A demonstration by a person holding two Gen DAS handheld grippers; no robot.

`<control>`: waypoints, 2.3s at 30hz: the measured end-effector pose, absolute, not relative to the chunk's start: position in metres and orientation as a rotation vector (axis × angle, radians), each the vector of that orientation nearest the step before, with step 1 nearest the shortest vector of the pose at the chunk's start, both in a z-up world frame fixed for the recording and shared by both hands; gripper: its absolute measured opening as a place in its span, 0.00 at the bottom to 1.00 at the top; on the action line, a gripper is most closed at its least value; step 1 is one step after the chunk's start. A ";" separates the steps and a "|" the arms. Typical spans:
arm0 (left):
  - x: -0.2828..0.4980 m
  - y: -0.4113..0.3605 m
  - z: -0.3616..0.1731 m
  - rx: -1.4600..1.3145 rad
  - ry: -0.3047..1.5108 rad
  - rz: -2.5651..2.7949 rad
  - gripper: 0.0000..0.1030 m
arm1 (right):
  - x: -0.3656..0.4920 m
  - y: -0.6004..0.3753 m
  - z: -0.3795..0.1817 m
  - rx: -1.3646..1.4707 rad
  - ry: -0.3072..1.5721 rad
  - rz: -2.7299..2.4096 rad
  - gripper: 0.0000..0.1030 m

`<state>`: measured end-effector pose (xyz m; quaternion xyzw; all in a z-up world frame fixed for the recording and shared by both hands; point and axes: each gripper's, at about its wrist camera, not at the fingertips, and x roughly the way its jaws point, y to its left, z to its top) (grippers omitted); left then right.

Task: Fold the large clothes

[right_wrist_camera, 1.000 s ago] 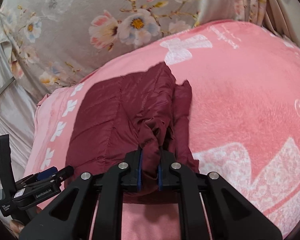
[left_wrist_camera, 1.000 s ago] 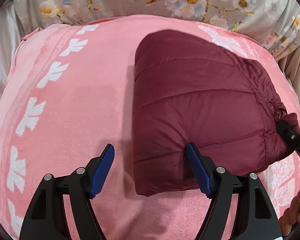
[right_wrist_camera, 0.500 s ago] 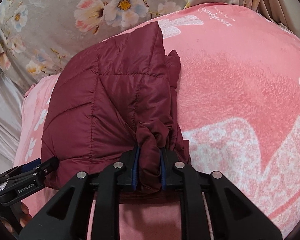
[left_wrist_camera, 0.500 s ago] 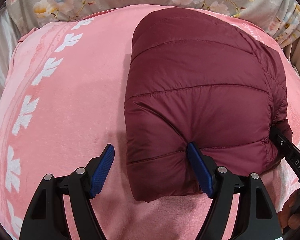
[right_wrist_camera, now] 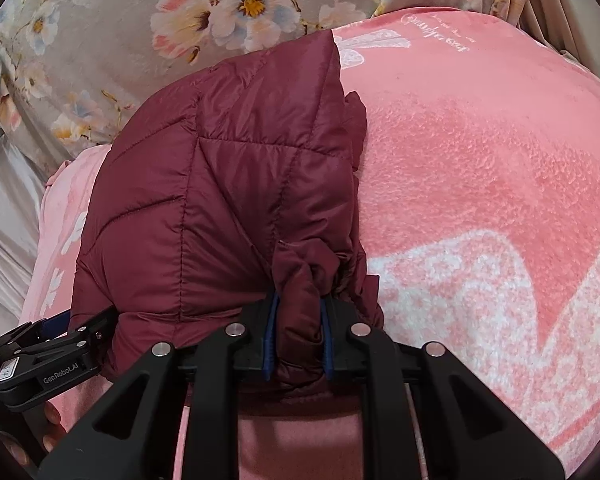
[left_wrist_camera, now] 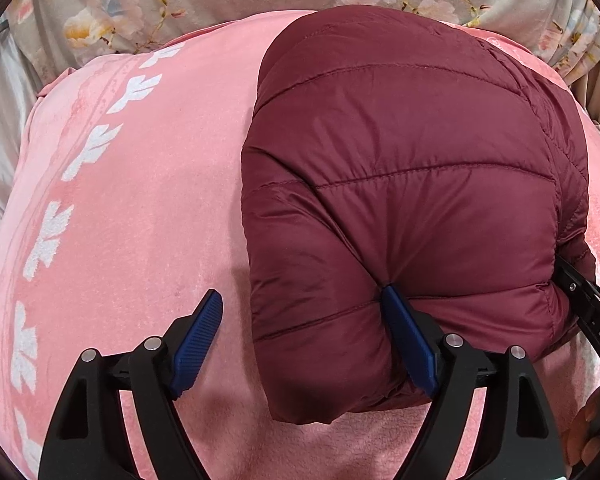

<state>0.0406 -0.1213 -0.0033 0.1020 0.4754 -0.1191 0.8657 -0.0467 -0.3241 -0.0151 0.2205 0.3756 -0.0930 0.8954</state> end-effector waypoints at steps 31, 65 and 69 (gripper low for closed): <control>0.170 -0.145 0.104 0.081 0.892 -0.199 0.77 | 0.067 -0.387 0.070 0.645 0.755 -0.281 0.39; 0.201 -0.212 0.003 0.191 0.838 -0.168 0.88 | 0.105 -0.378 -0.007 0.511 0.756 -0.366 0.27; 0.201 -0.214 0.002 0.196 0.832 -0.163 0.88 | 0.105 -0.378 -0.007 0.511 0.755 -0.365 0.27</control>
